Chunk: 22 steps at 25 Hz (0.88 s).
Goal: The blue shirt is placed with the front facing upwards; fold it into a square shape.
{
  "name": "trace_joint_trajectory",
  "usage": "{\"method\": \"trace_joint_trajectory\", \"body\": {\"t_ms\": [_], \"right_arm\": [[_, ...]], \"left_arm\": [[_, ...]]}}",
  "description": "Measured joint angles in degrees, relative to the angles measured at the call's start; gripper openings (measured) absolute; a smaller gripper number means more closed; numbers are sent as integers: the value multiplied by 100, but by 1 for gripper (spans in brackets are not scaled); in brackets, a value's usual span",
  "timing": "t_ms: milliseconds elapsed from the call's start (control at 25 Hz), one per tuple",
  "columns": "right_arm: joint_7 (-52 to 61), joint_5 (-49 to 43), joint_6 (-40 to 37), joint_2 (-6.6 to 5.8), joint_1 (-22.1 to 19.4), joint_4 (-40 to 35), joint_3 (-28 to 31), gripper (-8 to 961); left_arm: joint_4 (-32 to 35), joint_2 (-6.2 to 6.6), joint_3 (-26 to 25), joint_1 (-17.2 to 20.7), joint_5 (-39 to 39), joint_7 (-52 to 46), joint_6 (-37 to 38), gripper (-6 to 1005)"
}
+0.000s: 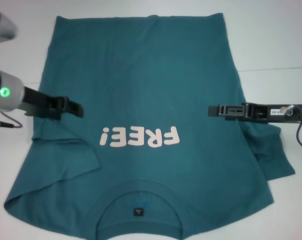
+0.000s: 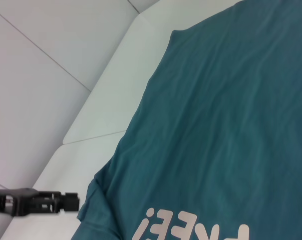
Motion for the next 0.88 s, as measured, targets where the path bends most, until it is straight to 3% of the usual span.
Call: {"method": "trace_joint_trajectory", "body": {"t_ms": [120, 320, 880], "right_arm": [[-5, 0, 6, 0, 0, -1, 2, 915], [-7, 0, 7, 4, 0, 0, 3, 915], [-7, 0, 65, 29, 1, 1, -19, 915]], "left_arm": [[-21, 15, -670, 116, 4, -296, -3, 526], [-99, 34, -961, 296, 4, -484, -85, 660], [-642, 89, -1080, 467, 131, -501, -710, 647]]}}
